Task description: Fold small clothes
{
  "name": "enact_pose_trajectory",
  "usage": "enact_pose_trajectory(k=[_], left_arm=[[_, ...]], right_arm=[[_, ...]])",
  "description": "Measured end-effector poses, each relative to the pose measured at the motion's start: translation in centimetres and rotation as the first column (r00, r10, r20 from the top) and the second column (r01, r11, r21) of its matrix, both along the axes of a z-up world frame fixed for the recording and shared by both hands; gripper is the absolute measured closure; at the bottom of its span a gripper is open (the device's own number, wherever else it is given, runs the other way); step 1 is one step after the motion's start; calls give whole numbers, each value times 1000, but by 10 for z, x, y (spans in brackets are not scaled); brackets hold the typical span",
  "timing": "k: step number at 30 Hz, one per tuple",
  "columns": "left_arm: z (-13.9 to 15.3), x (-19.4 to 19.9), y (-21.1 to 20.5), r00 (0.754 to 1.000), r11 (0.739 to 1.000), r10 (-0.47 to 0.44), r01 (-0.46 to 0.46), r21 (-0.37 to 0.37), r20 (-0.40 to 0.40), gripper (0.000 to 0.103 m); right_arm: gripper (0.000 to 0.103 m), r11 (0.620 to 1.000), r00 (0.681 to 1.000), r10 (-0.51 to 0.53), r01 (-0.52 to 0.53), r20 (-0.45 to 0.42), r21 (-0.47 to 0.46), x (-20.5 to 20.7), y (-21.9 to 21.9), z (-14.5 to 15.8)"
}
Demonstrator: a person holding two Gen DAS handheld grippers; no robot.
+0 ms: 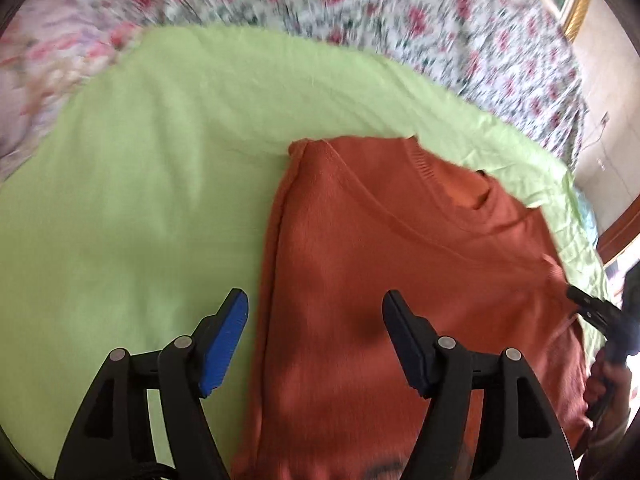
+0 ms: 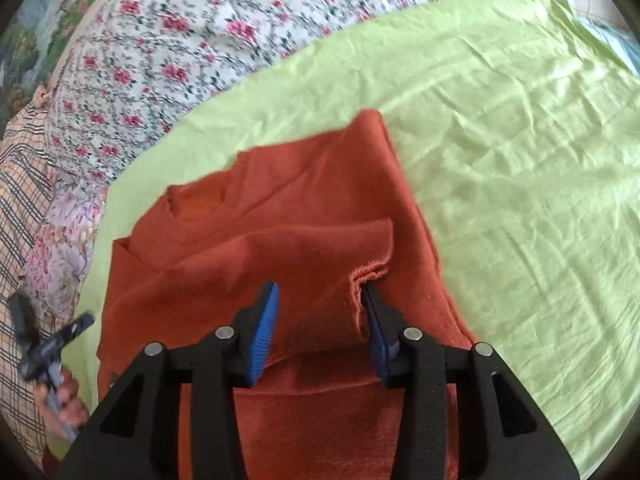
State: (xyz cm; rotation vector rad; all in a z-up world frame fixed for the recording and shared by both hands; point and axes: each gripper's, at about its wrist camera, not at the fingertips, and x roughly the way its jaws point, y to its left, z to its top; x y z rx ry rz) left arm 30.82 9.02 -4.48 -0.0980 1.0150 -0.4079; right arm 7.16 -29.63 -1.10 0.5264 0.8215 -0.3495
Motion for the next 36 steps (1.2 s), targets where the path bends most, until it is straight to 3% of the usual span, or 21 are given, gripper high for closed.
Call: enact_pose_trajectory(k=[2,3,5,6,7,9,10,11,12,15,17,21,25,26,27,28,29,32,33,34,36], left_arm=[[-9,23,-9,999,1000,-16,16,3,-32,33],[-14,33,-12,999,1000,-4,5,20,-42,40],[-20,43,-16,1000,998,11,-9,61,-26,58],[-17,42,-18,1000,998,5,-5,70,1,81],[-16,43,-20,1000,998,-1,0,67,10,92],[-9,39,-20,998,996,25,-30,90,55,93],[-5,35,-19,994,992,46,-56,109,97,94],[-2,33,-15,991,990,67,-81,112,120,94],[-1,32,-8,987,990,95,-107,87,131,94],[-9,39,6,985,987,150,-154,44,90,94],[-15,41,9,983,985,165,-169,45,79,94],[-14,40,13,979,982,186,-189,20,81,93],[-12,40,25,986,984,165,-164,-63,20,89],[-8,40,26,988,986,155,-154,-68,16,86],[-6,42,24,988,987,152,-151,-61,18,73],[-3,43,23,988,987,153,-152,-49,20,53],[1,45,23,986,987,161,-159,-34,34,46],[8,55,15,989,990,139,-138,-25,49,43],[8,60,9,991,993,122,-122,-11,48,43],[7,64,3,993,994,111,-112,15,50,52],[0,75,-14,993,980,106,-115,161,60,92]], right_arm=[[60,1000,1000,-9,9,13,22,-6,-2,-1],[60,999,1000,-12,11,18,30,-8,-3,-1],[60,999,1000,-8,7,19,36,-9,-3,-2],[60,1000,1000,-3,2,19,31,-8,-3,-3],[60,1000,1000,6,-7,18,21,-7,-2,-3],[63,999,999,36,-36,10,-9,-1,2,-5],[70,998,998,60,-59,8,-32,3,6,-6],[94,997,998,69,-68,11,-35,5,7,-5],[95,997,997,73,-71,34,-38,4,9,-1],[95,989,989,96,-81,115,-123,-4,22,18],[95,982,992,111,-99,67,-159,0,25,18],[95,996,997,81,-82,-19,-35,0,4,-12],[94,996,995,91,-91,-30,-12,-4,5,-16],[94,995,995,95,-96,-38,-20,-4,6,-15],[93,995,994,93,-94,-53,-32,-3,7,-12],[92,996,995,77,-80,-58,-46,-4,8,-8],[86,996,997,59,-62,-47,-64,-6,9,-3],[63,991,1000,28,-28,2,-134,-9,13,10],[61,988,1000,22,-19,15,-154,-9,15,13],[61,987,1000,17,-13,23,-163,-9,16,14],[61,988,1000,21,-17,21,-155,-7,16,13]])
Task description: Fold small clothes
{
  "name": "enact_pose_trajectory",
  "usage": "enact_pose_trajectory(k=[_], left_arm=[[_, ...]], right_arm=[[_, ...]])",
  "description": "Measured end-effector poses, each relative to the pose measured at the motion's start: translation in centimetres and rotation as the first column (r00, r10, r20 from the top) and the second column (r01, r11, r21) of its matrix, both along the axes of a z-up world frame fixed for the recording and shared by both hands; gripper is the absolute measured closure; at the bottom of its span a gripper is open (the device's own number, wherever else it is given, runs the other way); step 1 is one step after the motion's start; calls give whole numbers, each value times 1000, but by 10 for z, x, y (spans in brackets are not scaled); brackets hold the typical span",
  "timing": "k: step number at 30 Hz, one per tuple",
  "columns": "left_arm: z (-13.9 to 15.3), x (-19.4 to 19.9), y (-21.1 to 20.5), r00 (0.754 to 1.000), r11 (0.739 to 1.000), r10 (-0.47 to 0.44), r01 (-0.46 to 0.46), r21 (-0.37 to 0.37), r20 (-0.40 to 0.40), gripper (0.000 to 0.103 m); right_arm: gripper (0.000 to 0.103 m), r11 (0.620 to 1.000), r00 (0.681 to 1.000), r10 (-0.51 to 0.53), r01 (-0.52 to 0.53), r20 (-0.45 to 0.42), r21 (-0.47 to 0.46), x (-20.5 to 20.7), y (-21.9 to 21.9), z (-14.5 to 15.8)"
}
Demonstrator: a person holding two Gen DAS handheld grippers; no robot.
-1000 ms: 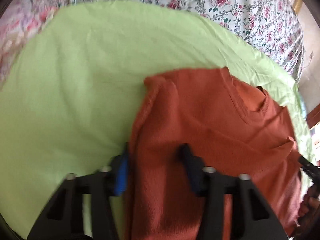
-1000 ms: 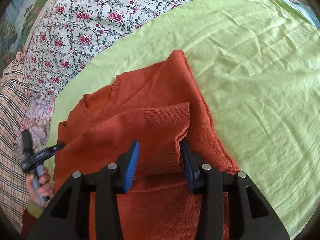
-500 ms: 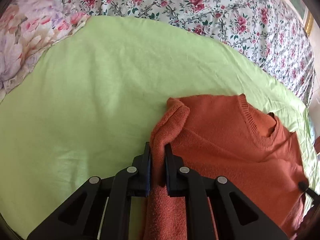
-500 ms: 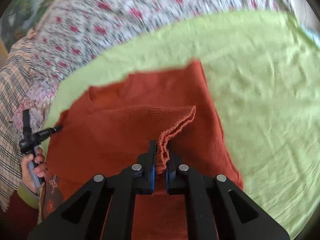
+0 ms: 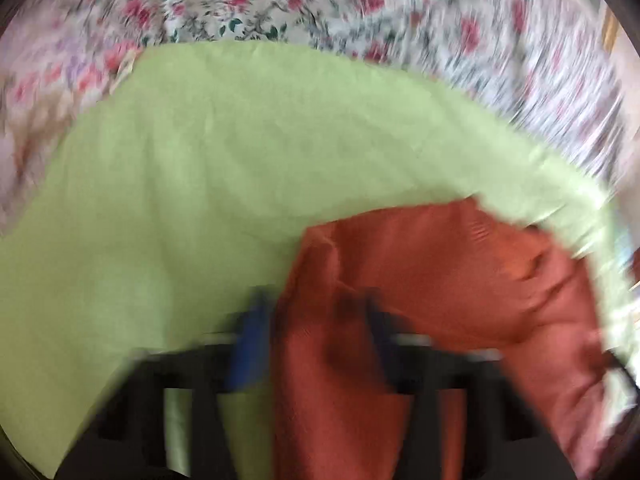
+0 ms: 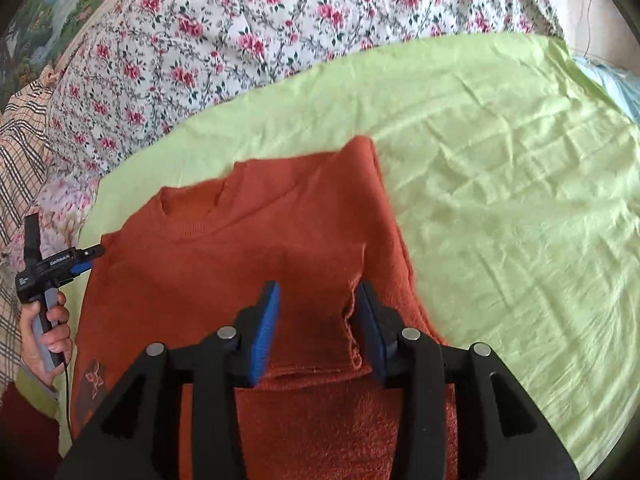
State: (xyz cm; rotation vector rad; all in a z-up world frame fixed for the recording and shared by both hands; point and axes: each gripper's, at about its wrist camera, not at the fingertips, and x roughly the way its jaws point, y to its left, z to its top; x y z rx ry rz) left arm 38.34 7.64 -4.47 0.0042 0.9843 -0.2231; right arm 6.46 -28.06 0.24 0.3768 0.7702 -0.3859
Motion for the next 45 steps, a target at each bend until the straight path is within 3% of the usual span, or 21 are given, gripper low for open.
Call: enact_pose_trajectory(k=[1,5,8,10,12,13,15,21,27,30,33,36,41,45], left_arm=[[-4,6,-3,1000,999,10,-10,40,-5,93],[-1,14,11,994,995,94,-97,37,56,97],[-8,20,23,981,978,184,-189,87,64,103],[-14,19,29,982,979,183,-186,89,43,103],[-9,13,35,986,984,161,-163,68,33,103],[-5,7,37,988,987,152,-153,56,25,102],[7,-14,45,992,992,124,-125,16,29,102],[27,-98,52,997,996,68,-65,-61,43,98],[32,-199,60,998,991,46,-40,-129,45,84],[29,-240,63,998,992,46,-42,-121,36,72],[27,-277,67,998,995,53,-50,-86,36,69],[22,-300,70,998,996,63,-63,-70,5,47],[2,-331,58,997,997,55,-53,51,-46,47],[-11,-351,62,994,998,40,-35,46,-100,47]], right_arm=[[61,1000,1000,3,-3,-5,10,0,0,-1],[61,999,999,40,-40,15,23,-2,7,1],[61,988,988,153,-153,3,34,10,20,-2],[61,985,984,175,-174,-20,19,16,23,-8],[61,994,987,108,-109,-121,-7,21,14,-24],[62,996,988,95,-93,-122,16,19,7,-27],[62,996,993,81,-77,-86,48,11,3,-21],[62,996,996,81,-80,-26,24,-11,9,8],[62,987,987,158,-158,-16,-3,-33,32,25],[61,983,983,180,-181,-21,-13,-51,43,27],[61,982,981,191,-191,-20,-6,-71,49,26],[60,980,980,197,-197,-14,-3,-95,54,23],[56,980,980,199,-199,4,22,-119,62,18],[56,971,972,235,-235,18,36,-133,70,20]])
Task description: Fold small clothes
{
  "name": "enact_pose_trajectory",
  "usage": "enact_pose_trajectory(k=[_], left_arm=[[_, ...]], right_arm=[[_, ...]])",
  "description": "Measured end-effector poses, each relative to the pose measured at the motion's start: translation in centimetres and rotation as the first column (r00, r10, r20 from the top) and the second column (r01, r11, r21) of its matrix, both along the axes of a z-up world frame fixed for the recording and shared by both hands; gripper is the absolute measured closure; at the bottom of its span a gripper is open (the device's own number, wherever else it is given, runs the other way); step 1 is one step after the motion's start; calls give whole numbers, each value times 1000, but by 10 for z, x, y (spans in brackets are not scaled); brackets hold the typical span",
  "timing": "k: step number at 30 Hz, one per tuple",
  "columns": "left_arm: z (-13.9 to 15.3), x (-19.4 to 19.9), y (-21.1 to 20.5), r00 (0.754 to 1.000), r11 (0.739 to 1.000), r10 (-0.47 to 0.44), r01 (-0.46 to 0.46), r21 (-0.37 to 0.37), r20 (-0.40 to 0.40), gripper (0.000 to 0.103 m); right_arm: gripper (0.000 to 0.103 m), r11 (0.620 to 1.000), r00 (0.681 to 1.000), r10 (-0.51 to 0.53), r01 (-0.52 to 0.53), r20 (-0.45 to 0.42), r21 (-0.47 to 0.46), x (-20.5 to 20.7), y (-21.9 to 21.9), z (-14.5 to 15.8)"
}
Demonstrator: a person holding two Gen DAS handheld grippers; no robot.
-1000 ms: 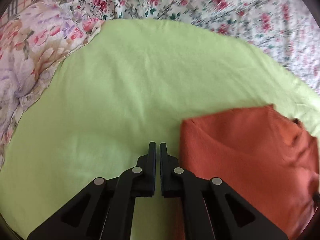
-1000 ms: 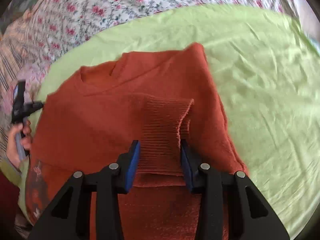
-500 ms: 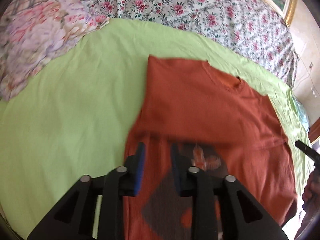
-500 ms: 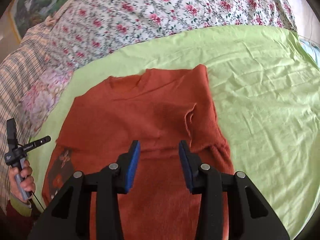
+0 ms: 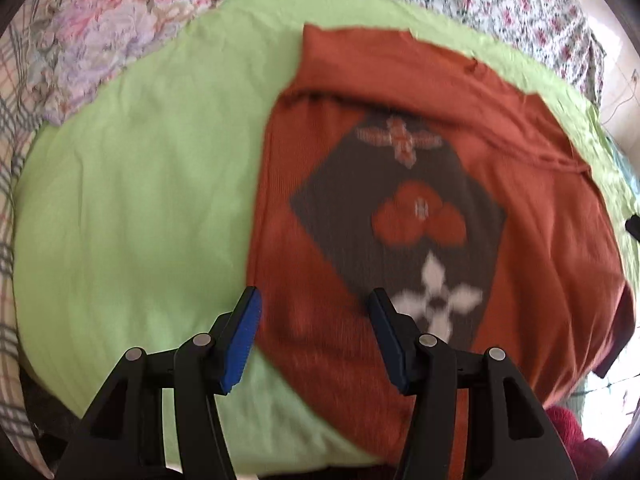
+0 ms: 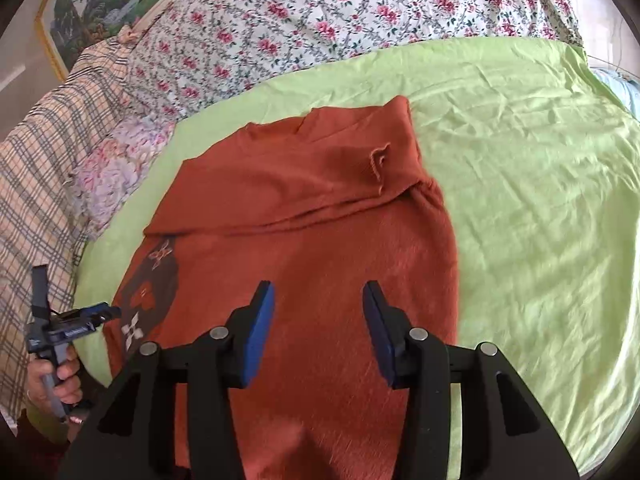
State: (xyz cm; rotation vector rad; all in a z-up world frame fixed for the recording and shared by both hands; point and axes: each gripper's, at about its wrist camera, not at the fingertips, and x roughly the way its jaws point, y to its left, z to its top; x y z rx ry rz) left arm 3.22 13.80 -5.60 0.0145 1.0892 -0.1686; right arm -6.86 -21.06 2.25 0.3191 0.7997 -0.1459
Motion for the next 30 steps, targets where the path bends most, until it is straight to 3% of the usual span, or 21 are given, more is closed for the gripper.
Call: enact_pose_trajectory(k=[4,8,10,13,14,19,26,30], left_arm=[[-7,-32,12,999,999,-37,37,-13,-38,47],[-10,-59,43,997,997,-62,59,-46,-49,47],[-10,-62,54,996,993,-56,50,-106,-62,47],[-5,-61,57,993,962,-92,70,-264,-74,44],[-6,-61,54,991,956,-111,86,-281,-75,41],[-17,-68,30,981,965,-177,157,-212,-75,32],[-26,-85,22,954,935,-295,277,-221,-51,29],[-28,-82,22,948,920,-314,289,-264,-56,29]], right_arm=[[54,1000,999,28,-28,24,-8,-24,5,8],[45,996,995,93,-93,24,-9,-57,6,13],[43,993,993,118,-117,18,-8,-72,7,12],[42,989,989,146,-146,-4,19,-90,4,6],[42,988,989,149,-149,-5,36,-94,4,6],[42,978,979,196,-191,-59,89,-122,1,-5],[42,964,959,232,-203,-165,175,-125,2,-56],[42,944,958,256,-218,-130,247,-111,5,-72]])
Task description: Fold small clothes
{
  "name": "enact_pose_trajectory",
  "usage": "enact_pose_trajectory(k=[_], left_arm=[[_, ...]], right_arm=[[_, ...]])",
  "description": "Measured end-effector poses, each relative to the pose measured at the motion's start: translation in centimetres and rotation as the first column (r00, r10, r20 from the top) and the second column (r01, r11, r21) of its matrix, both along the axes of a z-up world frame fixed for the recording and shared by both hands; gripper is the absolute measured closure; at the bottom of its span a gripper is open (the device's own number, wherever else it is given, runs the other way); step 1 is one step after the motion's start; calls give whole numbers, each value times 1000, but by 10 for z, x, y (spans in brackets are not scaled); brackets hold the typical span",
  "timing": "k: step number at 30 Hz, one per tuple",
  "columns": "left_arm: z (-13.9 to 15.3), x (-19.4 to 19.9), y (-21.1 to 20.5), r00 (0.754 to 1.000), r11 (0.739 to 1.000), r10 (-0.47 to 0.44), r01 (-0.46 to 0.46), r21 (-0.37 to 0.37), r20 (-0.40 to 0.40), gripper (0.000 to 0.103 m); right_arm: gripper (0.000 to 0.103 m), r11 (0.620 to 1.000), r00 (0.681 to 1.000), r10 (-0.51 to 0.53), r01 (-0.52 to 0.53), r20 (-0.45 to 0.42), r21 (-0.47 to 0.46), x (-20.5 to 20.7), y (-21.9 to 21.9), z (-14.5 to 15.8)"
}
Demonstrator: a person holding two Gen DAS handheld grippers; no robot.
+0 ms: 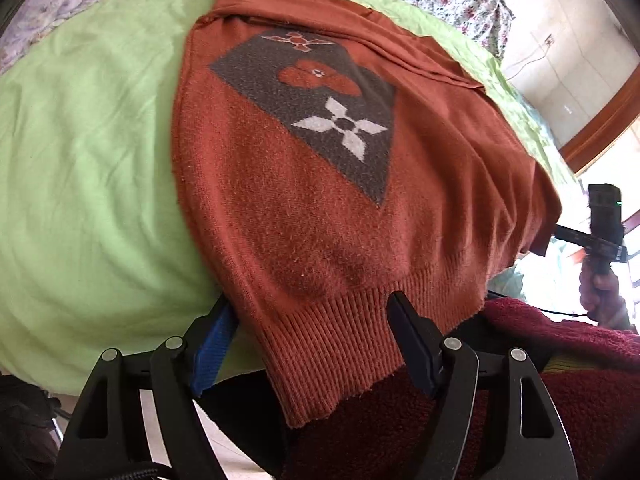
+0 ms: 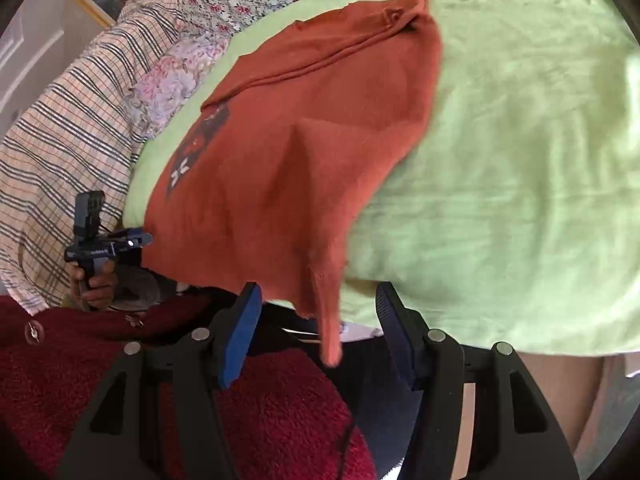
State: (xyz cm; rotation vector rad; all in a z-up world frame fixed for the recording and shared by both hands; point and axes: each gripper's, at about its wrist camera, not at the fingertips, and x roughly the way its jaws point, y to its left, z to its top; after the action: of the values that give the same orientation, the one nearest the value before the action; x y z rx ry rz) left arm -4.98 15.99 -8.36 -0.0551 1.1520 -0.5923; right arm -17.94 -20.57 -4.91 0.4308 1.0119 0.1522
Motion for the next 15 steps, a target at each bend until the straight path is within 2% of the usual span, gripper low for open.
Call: enact_pose_trajectory(k=[2,3,4,5,6,7,9,12,15], left_arm=[[0,0,0,1000,1000,-4,4,-8,-4,29],[0,-1,-1,1000,1000,-6,6,-7,0,30],[0,-2,-2,1000,1000,-9,9,-3,9,36],[0,-2,-2,1000,1000,-10,10,2,17,41],[0,-3,-2,1000,1000,-8,8,10,25,55],[-1,-2,-2,1000,1000,-6,6,12,27,70],[-2,-1,3,1000,1000,2,-2,4,21,88],[0,-2,10,999,1000,17,-17,-18,29,95],[13,-10,16,995,997,64,-59,-58,83,97]], right_arm=[[45,1000,1000,-4,3,16,31,3,2,-2],[50,999,1000,-3,2,27,40,4,4,-2],[56,999,999,-3,2,33,41,4,4,-2],[74,999,999,-6,4,38,43,4,6,-2],[95,999,999,-9,7,40,46,4,6,-2],[96,999,999,-12,10,43,48,4,6,-2],[96,999,999,3,-4,45,33,3,7,1],[96,998,996,37,-41,86,46,-2,16,11],[96,995,990,60,-70,131,75,-7,22,23]])
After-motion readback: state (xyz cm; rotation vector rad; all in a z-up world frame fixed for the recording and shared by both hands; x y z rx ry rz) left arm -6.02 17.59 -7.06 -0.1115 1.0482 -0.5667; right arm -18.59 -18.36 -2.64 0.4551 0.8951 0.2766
